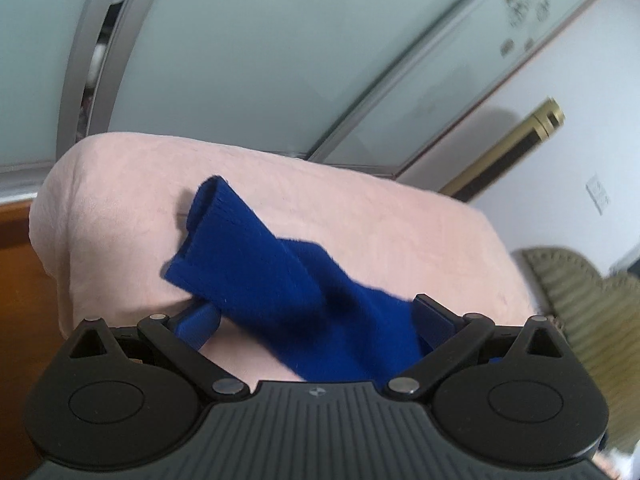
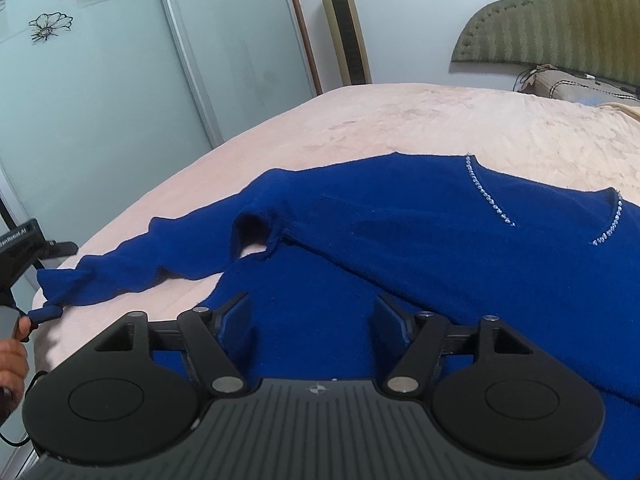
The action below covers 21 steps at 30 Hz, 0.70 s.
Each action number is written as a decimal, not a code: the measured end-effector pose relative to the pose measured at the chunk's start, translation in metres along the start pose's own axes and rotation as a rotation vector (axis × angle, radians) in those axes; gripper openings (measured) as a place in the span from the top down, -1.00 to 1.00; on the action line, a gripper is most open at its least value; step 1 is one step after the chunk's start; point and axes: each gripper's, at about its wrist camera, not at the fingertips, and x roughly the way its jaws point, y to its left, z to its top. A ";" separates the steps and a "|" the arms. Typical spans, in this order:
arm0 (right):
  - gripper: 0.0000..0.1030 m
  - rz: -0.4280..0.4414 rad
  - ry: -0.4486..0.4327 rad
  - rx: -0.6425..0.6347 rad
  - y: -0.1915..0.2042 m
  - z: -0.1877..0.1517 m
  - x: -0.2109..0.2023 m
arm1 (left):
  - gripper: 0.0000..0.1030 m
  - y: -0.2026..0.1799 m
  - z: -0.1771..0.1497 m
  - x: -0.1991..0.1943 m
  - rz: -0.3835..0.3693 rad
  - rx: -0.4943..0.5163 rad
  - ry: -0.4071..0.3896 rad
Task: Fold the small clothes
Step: 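Grasp the cuff of the other sleeve with the left gripper, then carry the sleeve across the body and open the left gripper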
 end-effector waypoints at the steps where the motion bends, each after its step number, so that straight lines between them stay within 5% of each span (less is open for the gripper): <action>1: -0.39 -0.001 0.000 0.005 -0.001 0.000 0.000 | -0.96 0.002 0.003 0.000 -0.006 -0.022 -0.004; 2: -0.39 -0.002 0.001 0.009 -0.001 0.000 0.000 | -0.80 0.004 0.002 0.001 -0.004 -0.043 -0.012; 4: -0.40 -0.005 0.001 0.012 -0.003 -0.001 0.000 | -0.09 0.007 0.003 -0.001 0.034 -0.070 -0.030; 5: -0.40 -0.007 0.002 0.013 -0.003 -0.001 0.000 | 0.49 0.008 0.004 0.001 0.029 -0.065 -0.015; 6: -0.40 -0.007 0.003 0.014 -0.003 -0.001 0.000 | 0.75 0.011 0.004 0.006 0.001 -0.069 0.022; 8: -0.41 -0.007 0.003 0.014 -0.003 -0.001 0.000 | 0.84 0.020 0.006 0.014 -0.042 -0.115 0.081; 11: -0.43 -0.007 0.002 0.015 -0.004 -0.001 0.000 | 0.87 0.020 0.011 0.012 -0.050 -0.098 0.065; 19: -0.46 -0.023 -0.013 0.038 -0.016 -0.004 -0.010 | 0.88 0.004 0.072 -0.010 0.078 0.029 -0.215; 21: -0.47 -0.030 -0.018 0.061 -0.022 -0.004 -0.012 | 0.88 -0.009 0.080 -0.005 0.093 0.053 -0.222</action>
